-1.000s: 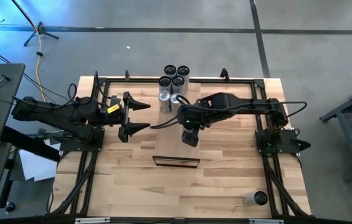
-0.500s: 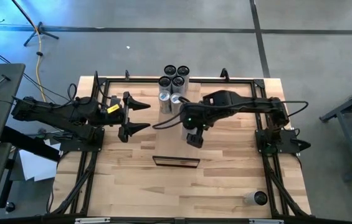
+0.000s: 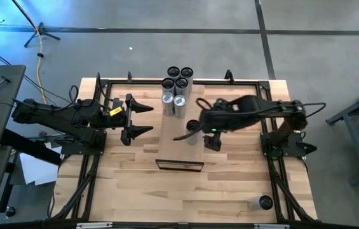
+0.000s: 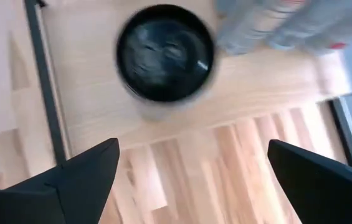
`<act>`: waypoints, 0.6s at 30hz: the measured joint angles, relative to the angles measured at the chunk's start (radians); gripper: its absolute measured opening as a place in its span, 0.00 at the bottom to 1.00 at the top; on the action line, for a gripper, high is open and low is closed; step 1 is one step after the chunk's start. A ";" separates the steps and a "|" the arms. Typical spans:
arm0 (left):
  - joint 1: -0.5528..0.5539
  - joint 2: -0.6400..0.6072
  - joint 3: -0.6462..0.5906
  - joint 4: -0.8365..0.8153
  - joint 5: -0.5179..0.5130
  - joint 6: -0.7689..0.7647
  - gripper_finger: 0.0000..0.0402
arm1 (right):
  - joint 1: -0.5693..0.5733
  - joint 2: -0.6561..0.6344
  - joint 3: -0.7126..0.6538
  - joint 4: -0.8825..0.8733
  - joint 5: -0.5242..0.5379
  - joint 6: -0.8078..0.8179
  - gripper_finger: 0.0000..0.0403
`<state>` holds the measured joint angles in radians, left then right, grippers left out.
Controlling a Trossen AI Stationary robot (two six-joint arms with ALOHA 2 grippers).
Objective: Place canned beverage on shelf
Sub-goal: Put the top white yellow soda can on the shelf
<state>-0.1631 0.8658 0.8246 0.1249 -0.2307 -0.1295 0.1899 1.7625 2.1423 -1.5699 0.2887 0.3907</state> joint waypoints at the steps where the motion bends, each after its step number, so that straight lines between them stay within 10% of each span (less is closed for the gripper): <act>1: 0.000 0.000 0.000 0.000 0.000 0.000 0.84 | 0.008 -0.028 -0.029 0.003 0.024 0.025 0.98; 18: 0.000 0.000 0.000 0.000 0.000 0.000 0.84 | 0.019 -0.659 -1.010 0.219 0.089 0.698 0.98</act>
<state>-0.1631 0.8658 0.8246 0.1245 -0.2310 -0.1299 0.2091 1.1031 1.1328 -1.3504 0.3780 1.0886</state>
